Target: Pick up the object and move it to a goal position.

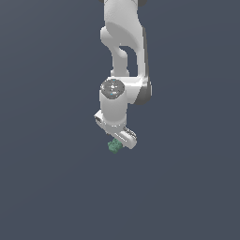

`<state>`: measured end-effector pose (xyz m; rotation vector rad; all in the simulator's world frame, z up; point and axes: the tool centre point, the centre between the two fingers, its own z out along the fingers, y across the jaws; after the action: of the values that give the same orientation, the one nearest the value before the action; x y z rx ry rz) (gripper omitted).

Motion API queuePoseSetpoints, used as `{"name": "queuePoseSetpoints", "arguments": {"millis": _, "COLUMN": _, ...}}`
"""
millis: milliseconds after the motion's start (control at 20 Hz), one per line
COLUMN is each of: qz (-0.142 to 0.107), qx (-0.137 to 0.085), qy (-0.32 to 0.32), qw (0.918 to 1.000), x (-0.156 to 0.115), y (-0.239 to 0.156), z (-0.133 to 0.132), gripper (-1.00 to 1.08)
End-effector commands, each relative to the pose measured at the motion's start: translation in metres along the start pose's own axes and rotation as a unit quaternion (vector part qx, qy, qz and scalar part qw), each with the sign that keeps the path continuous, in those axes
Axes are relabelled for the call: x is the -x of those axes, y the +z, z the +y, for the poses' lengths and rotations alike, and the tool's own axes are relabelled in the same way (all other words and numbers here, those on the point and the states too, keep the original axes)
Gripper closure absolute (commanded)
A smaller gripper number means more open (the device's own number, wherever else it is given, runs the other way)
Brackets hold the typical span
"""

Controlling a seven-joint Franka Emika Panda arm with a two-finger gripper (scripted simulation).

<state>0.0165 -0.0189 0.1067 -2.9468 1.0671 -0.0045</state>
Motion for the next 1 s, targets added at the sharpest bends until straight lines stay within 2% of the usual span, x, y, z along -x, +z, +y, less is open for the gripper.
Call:
{"name": "queuePoseSetpoints", "arguments": {"millis": 0, "qz": 0.000, "qx": 0.002, "qy": 0.021, "qw": 0.9998, "x": -0.001, "y": 0.005, "z": 0.001, "gripper": -0.92}}
{"name": "queuePoseSetpoints", "arguments": {"millis": 600, "qz": 0.000, "qx": 0.004, "qy": 0.048, "qw": 0.9988, "x": -0.002, "y": 0.013, "z": 0.004, "gripper": -0.92}}
{"name": "queuePoseSetpoints", "arguments": {"millis": 950, "qz": 0.000, "qx": 0.004, "qy": 0.050, "qw": 0.9987, "x": -0.001, "y": 0.042, "z": 0.005, "gripper": -0.92}}
